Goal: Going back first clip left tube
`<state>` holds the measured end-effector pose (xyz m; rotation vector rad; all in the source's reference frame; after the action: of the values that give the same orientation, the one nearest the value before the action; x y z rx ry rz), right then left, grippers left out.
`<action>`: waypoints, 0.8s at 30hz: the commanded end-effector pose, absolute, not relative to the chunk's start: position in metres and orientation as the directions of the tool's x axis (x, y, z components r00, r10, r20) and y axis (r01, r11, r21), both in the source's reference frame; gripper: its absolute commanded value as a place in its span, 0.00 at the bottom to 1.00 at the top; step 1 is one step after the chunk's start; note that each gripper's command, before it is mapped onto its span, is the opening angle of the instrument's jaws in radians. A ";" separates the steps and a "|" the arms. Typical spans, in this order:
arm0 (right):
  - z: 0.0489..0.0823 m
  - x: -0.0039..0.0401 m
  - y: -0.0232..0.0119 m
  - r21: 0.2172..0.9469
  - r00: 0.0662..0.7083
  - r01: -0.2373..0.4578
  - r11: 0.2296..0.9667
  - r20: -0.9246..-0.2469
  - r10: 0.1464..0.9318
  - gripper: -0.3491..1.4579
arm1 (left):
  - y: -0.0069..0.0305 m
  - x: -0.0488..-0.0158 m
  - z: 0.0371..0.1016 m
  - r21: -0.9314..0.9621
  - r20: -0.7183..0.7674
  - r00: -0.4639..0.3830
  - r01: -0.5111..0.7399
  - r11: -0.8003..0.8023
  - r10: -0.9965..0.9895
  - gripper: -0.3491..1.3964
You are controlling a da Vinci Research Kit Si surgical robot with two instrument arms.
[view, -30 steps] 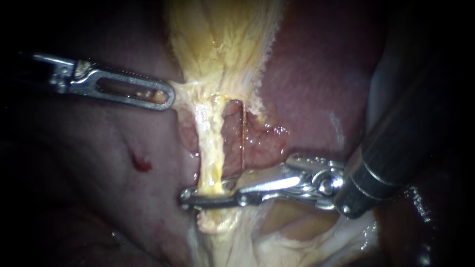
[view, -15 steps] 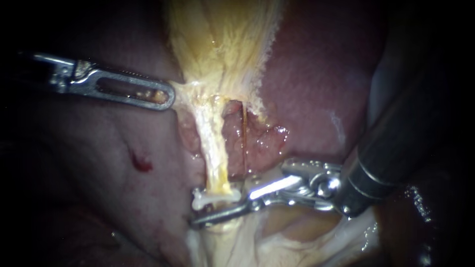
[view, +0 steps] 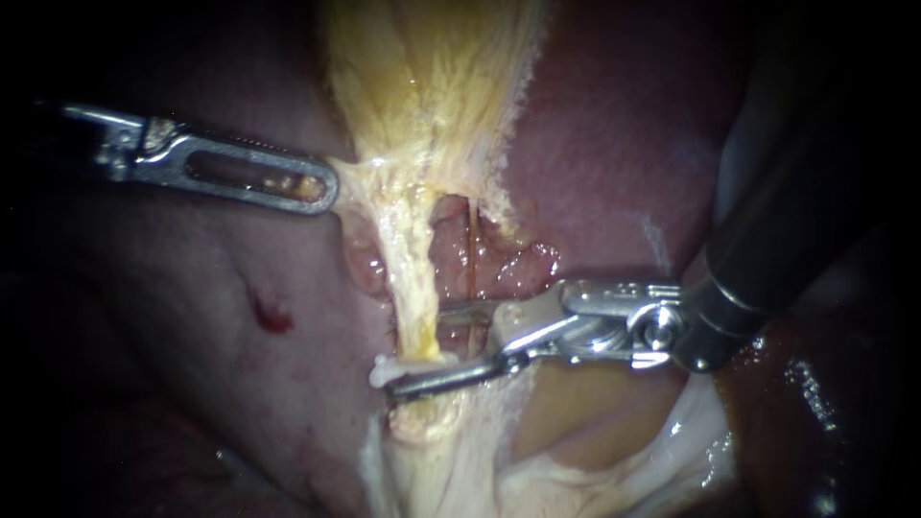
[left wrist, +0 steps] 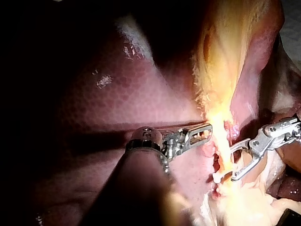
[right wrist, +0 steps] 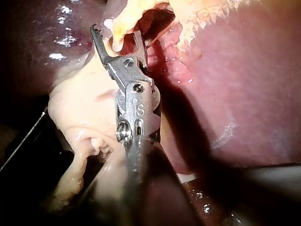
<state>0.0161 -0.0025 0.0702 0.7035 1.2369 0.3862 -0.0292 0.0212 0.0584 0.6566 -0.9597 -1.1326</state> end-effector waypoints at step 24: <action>0.0633 0.0040 0.0031 0.509 0.267 0.111 0.854 -0.843 0.468 0.47 | 0.0211 -0.0292 0.0584 0.838 0.294 0.120 0.445 0.316 -0.948 0.00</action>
<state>0.0040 0.0031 0.0633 0.5320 1.2945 0.2561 -0.0291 0.0212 0.0583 0.6571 -0.9606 -1.1318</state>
